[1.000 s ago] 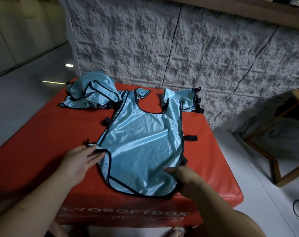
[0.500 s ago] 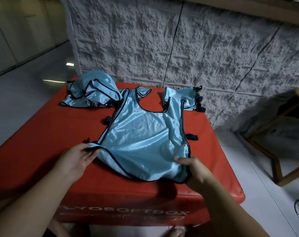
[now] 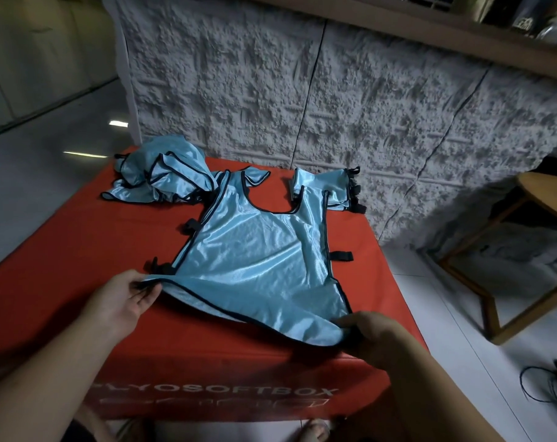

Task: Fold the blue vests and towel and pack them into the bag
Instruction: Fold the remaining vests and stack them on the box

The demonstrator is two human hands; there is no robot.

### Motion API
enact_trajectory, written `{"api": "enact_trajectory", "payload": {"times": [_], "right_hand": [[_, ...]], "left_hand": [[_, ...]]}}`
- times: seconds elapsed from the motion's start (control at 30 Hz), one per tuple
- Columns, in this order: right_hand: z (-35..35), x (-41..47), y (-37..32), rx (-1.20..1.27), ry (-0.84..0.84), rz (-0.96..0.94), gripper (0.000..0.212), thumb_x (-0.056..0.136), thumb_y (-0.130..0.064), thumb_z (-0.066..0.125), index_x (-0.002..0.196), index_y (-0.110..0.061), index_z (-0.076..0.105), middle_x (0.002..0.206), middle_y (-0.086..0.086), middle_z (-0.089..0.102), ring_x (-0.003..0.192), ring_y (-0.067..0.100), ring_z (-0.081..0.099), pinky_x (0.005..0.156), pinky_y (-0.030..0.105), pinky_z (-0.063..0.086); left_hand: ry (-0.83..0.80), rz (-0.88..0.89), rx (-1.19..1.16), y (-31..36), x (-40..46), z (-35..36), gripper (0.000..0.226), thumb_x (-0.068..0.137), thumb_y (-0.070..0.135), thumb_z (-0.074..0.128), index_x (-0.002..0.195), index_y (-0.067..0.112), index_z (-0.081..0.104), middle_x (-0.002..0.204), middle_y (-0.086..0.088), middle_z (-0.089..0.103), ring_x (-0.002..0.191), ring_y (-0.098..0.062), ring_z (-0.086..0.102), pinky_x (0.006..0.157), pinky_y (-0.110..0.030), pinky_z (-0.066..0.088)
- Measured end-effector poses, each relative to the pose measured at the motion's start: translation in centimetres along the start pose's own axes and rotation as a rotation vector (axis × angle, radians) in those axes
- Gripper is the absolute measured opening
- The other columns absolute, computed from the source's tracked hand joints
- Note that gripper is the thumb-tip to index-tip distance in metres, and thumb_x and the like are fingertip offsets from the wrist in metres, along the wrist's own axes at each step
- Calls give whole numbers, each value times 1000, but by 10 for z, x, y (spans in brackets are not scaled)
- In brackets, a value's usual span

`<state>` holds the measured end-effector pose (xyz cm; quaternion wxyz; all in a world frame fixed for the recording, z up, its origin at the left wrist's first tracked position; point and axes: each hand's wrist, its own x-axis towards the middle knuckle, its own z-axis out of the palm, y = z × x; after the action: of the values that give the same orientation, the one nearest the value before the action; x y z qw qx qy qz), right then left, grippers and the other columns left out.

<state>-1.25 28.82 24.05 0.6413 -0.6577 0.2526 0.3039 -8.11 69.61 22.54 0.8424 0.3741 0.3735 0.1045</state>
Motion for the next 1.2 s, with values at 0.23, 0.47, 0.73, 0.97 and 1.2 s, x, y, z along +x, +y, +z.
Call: {"api": "enact_trajectory", "payload": {"times": [0.23,0.47,0.73,0.97,1.2], "right_hand": [[-6,-15,-3,129,-8,-45,22,95,-7,57,112,7,62,97,22,69,86,36,67,79,47,59],[-13,-29,1,233,95,-183,20,89,7,59,106,19,62,86,28,69,70,35,70,57,37,61],[-15,-30,14,190,283,-182,16,82,13,71,97,17,66,83,31,68,66,38,68,51,39,62],[-17,-29,14,-34,352,-437,12,93,-6,68,85,-7,59,63,11,53,45,17,47,44,26,46],[-33,-52,2,-15,141,-412,23,94,-16,69,84,3,63,62,10,51,54,18,49,55,30,50]], "left_hand": [[96,-39,184,-8,0,-15,10,94,-2,48,87,1,55,86,-15,59,74,-22,58,43,-22,55],[99,-60,320,-13,-12,-15,13,92,-7,44,92,-3,56,91,-18,61,77,-27,59,42,-25,56],[148,-60,461,-16,-23,-16,17,88,-10,38,87,-1,53,84,-18,59,71,-29,58,40,-27,54],[17,61,647,-9,-32,-15,20,84,-8,47,93,10,50,91,-22,58,68,-32,59,51,-34,53],[-188,106,790,10,-45,-15,19,97,-1,46,94,16,54,90,-20,55,58,-27,56,50,-34,52]]}}
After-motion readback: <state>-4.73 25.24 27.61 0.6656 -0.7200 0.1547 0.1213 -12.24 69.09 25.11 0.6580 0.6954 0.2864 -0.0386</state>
